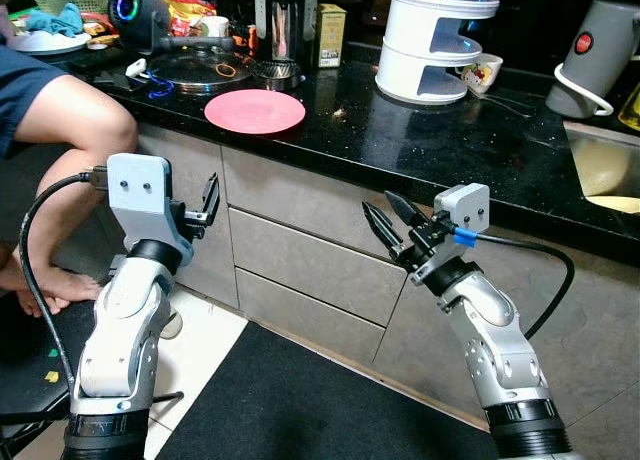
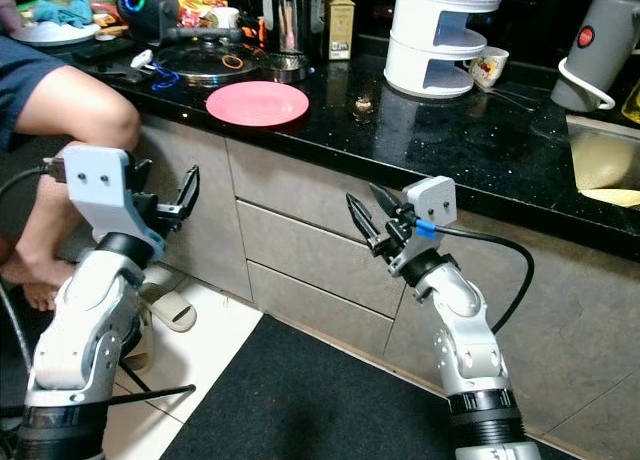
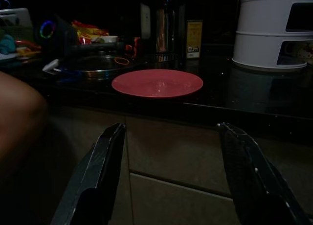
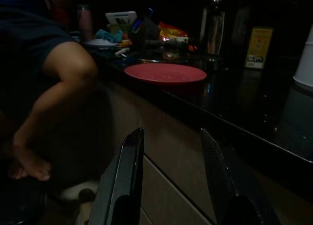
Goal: Kitchen organization
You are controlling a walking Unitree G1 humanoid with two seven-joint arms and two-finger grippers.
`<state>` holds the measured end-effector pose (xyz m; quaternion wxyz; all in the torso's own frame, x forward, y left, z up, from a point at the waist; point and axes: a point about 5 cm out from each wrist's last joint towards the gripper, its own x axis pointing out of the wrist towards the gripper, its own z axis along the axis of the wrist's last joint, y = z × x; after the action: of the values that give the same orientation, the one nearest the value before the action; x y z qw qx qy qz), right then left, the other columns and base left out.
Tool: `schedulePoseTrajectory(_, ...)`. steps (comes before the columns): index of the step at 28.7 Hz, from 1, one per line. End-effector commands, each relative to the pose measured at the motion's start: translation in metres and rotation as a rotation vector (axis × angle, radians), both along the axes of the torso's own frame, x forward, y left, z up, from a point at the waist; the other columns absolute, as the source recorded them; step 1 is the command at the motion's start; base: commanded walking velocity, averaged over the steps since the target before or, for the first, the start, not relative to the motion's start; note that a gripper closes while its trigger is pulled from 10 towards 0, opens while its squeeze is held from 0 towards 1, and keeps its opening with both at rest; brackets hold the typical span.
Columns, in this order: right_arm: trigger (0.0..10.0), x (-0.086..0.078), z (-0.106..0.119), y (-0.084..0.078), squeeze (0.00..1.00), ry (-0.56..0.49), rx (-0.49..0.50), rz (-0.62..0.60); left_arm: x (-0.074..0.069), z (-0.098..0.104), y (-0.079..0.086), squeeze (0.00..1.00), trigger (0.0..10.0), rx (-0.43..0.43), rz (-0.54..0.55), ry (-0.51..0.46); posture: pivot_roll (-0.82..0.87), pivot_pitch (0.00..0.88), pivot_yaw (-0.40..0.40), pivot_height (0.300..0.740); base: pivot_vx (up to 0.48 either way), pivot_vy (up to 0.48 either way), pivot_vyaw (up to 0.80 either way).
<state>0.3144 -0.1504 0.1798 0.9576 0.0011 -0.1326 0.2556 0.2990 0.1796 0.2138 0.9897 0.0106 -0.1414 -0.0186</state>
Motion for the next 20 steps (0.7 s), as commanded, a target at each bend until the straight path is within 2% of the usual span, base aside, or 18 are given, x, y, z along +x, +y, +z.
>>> schedulePoseTrajectory(1, 10.0, -0.0006, -0.0060, -0.0012, 0.00, 0.022, -0.026, -0.005, -0.0007, 0.0014, 0.0001, 0.00, 10.0, 0.017, -0.001, -0.003, -0.05, 0.000, -0.072, 0.740, 0.296, 0.000, 0.00)
schedulePoseTrajectory(20, 10.0, -0.0010, -0.0075, 0.0010, 0.00, 0.022, -0.029, 0.003, -0.0014, -0.0002, 0.0007, 0.00, 10.0, 0.025, -0.010, -0.001, -0.05, 0.000, -0.069, 0.740, 0.325, 0.000, 0.00)
